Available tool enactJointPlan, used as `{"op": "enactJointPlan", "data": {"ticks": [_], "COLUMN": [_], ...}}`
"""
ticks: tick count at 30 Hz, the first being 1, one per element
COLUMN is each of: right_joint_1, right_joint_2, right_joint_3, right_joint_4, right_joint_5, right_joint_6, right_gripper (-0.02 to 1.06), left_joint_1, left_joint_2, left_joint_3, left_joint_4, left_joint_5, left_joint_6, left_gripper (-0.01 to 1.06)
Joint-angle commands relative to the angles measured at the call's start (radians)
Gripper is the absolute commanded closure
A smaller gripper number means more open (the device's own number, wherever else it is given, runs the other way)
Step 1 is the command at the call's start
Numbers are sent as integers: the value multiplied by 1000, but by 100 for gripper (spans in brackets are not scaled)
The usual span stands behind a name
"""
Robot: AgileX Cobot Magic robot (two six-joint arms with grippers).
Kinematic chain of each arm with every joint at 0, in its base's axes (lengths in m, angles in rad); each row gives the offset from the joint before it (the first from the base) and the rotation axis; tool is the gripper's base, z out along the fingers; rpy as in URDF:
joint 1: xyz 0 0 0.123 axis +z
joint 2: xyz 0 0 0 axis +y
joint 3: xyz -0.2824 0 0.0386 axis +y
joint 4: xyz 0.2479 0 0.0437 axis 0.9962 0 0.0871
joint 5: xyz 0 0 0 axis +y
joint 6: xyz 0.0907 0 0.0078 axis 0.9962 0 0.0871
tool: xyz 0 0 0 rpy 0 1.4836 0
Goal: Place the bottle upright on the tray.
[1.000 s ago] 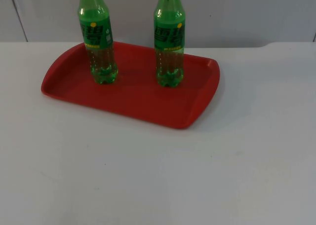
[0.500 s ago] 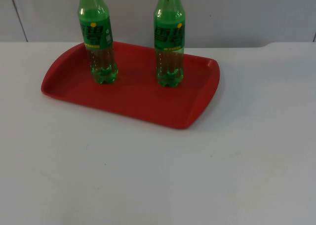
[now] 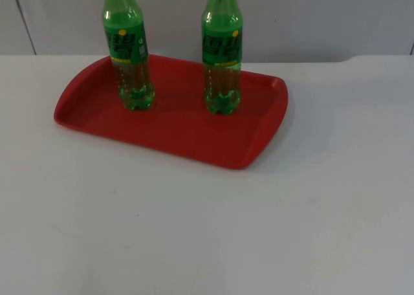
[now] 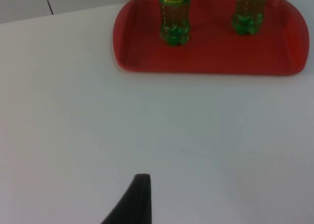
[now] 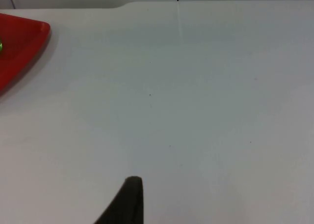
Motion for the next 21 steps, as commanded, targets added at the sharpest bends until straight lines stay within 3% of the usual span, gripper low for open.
{"op": "enactJointPlan", "data": {"ticks": [1,11,21], "right_joint_1": [-8,-8,-8], "right_joint_2": [-3,-3,-3], "right_joint_3": [1,1,1], "right_joint_4": [0,0,0], "right_joint_5": [-1,-1,-1], "right_joint_6": [2,2,2], "right_gripper": [-1,-1,-1], "left_joint_1": [-7,-1,142], "left_joint_2": [-4,-4,-4], "left_joint_3": [5,5,5], "left_joint_4": [2,4,4], "left_joint_5": [-3,-3,-3], "left_joint_6": [-7,-7,-7], "left_gripper": [0,0,0]}}
